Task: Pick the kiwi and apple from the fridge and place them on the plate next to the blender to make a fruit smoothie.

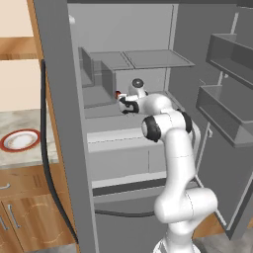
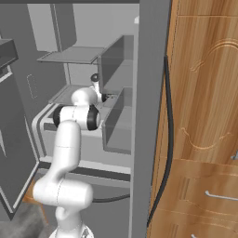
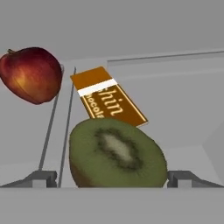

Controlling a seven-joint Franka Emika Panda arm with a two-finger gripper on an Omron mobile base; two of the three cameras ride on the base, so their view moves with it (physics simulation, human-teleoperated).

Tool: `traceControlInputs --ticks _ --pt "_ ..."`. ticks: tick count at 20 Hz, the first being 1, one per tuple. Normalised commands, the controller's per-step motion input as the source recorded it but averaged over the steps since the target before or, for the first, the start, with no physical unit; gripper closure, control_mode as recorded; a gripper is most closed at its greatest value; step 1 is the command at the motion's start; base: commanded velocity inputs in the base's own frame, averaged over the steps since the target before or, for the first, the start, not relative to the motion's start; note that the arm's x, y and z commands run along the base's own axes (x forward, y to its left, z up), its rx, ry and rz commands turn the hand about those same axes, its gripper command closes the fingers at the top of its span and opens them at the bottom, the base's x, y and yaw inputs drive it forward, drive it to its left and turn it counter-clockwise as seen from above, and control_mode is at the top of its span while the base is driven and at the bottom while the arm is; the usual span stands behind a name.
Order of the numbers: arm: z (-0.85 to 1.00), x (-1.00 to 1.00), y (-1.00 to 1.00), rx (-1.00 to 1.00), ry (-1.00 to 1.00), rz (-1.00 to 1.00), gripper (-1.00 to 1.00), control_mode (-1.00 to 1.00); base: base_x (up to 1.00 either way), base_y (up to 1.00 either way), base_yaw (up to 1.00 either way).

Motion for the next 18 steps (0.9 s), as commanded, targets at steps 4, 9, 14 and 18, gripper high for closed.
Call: traceControlInputs --ticks 4,9,14,18 --pt "-0.08 0.15 -0.08 0.0 0.0 0.0 -1.0 -1.0 0.0 0.0 0.0" --pt "-0.13 0.17 -0.07 0.0 0.0 0.0 1.0 -1.0 0.0 0.0 0.0" --pt "-0.26 0.0 -0.1 0.0 0.0 0.0 1.0 -1.0 0.0 0.0 0.0" --pt "0.0 0.0 0.0 0.0 0.0 0.0 1.0 -1.0 0.0 0.0 0.0"
